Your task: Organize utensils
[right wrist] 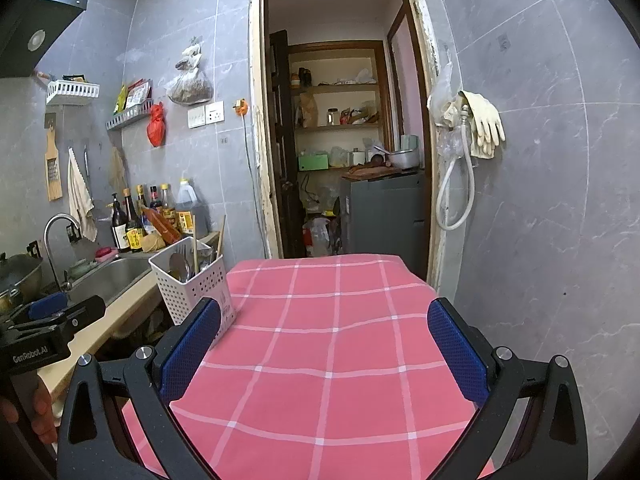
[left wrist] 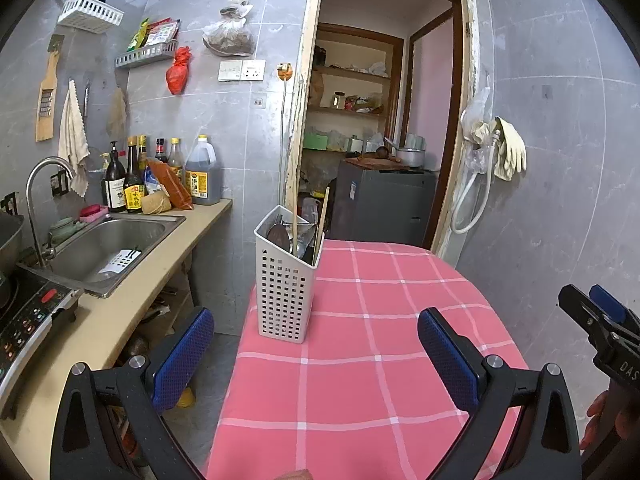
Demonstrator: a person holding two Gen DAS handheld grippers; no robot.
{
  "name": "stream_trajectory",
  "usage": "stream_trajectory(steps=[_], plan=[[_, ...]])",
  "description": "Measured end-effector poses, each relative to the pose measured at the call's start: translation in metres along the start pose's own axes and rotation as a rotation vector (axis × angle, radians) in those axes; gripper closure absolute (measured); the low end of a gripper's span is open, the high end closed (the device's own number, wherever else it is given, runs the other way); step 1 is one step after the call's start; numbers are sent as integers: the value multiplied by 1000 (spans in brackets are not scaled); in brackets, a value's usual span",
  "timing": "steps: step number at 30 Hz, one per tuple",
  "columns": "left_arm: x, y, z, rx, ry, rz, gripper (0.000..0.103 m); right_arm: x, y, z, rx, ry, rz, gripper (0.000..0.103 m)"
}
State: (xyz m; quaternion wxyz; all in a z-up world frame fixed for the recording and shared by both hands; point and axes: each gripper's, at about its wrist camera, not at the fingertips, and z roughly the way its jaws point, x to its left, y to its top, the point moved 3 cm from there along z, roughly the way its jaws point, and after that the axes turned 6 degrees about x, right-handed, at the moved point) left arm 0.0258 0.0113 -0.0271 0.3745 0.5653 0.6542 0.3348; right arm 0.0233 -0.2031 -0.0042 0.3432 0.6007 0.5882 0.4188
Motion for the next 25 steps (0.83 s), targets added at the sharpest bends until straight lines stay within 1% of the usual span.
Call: stream_trajectory(steps=[16,25], plan=[[1,-1,22,35,-12,-7,0,4,4,26,48,-2,-17,1],[2,-4,35,56,-17,-10,0,10,1,39,78,-4,-21,1]])
